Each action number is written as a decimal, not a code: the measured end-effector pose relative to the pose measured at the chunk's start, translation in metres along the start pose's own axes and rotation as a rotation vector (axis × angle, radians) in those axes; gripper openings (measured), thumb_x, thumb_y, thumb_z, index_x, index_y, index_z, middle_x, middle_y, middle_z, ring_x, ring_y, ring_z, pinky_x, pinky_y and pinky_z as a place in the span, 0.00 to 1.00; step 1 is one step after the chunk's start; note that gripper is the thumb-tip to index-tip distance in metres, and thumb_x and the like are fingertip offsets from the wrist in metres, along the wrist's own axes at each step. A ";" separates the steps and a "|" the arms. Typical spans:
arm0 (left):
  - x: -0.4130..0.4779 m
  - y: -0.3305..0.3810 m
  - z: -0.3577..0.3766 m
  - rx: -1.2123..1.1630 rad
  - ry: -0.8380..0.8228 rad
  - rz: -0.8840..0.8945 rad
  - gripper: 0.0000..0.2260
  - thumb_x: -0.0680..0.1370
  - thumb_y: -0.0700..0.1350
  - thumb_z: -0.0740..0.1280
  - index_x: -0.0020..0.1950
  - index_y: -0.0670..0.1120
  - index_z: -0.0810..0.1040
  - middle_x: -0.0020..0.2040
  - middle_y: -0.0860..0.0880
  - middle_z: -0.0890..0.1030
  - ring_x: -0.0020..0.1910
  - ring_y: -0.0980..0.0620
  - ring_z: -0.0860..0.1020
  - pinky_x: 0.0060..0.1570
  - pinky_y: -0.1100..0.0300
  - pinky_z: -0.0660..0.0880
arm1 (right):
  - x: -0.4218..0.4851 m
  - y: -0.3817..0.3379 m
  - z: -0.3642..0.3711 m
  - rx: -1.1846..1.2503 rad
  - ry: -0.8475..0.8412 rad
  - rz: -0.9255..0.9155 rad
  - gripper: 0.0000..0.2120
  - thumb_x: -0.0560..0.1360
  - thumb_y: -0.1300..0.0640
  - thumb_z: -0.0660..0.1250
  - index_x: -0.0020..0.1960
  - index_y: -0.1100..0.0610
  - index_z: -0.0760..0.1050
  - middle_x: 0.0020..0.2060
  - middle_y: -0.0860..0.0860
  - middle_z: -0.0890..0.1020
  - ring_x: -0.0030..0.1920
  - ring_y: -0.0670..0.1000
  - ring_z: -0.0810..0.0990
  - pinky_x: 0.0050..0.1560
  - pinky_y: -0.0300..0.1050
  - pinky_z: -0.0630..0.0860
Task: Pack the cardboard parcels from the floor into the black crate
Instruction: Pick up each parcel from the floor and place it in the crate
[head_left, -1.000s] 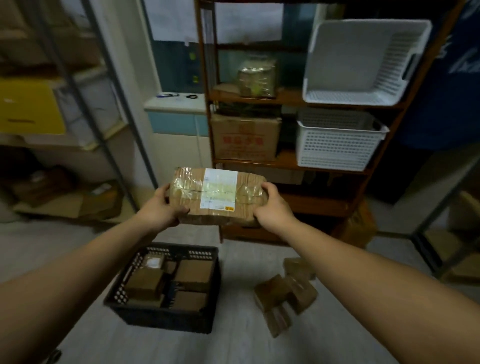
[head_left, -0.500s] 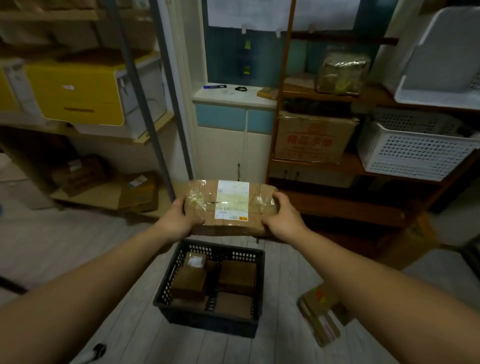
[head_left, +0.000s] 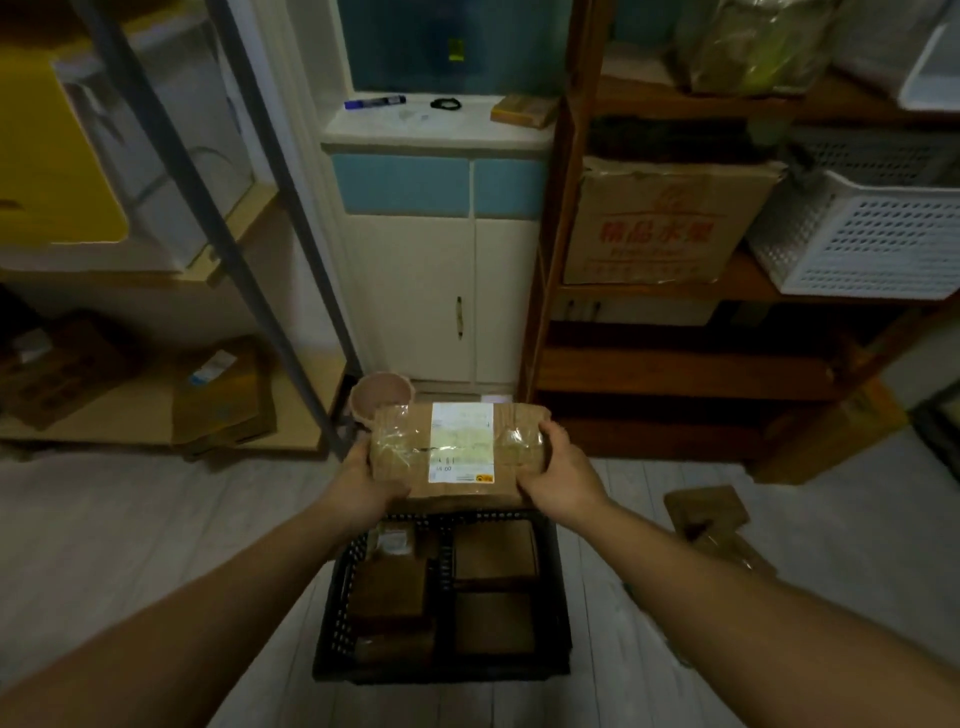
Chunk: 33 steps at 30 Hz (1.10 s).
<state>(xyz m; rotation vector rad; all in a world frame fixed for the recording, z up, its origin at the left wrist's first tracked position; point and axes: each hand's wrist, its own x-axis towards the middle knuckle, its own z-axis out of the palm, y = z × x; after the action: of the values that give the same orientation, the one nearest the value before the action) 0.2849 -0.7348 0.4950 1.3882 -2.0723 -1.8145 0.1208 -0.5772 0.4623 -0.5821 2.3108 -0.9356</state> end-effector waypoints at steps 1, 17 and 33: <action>0.013 -0.009 -0.001 0.011 -0.031 0.002 0.32 0.74 0.33 0.67 0.74 0.46 0.57 0.65 0.45 0.71 0.62 0.45 0.72 0.61 0.50 0.72 | 0.003 0.003 0.009 0.008 0.003 0.025 0.38 0.72 0.53 0.68 0.76 0.46 0.52 0.66 0.54 0.71 0.62 0.55 0.75 0.60 0.52 0.76; 0.253 -0.303 0.116 0.392 -0.151 0.098 0.38 0.74 0.42 0.70 0.77 0.46 0.50 0.72 0.42 0.65 0.70 0.42 0.66 0.67 0.54 0.65 | 0.162 0.259 0.232 -0.140 -0.022 0.157 0.45 0.71 0.44 0.71 0.78 0.48 0.47 0.72 0.55 0.56 0.68 0.59 0.67 0.67 0.51 0.67; 0.366 -0.418 0.193 0.516 -0.208 0.022 0.43 0.74 0.45 0.69 0.77 0.53 0.41 0.69 0.44 0.69 0.66 0.45 0.70 0.65 0.52 0.67 | 0.235 0.386 0.312 -0.385 0.011 0.132 0.32 0.78 0.39 0.55 0.77 0.48 0.51 0.77 0.58 0.45 0.73 0.64 0.58 0.72 0.57 0.60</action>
<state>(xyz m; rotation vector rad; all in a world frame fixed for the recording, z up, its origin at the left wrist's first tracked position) 0.1969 -0.7803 -0.0846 1.2950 -2.7963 -1.5326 0.0814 -0.6081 -0.0840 -0.5689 2.5213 -0.4337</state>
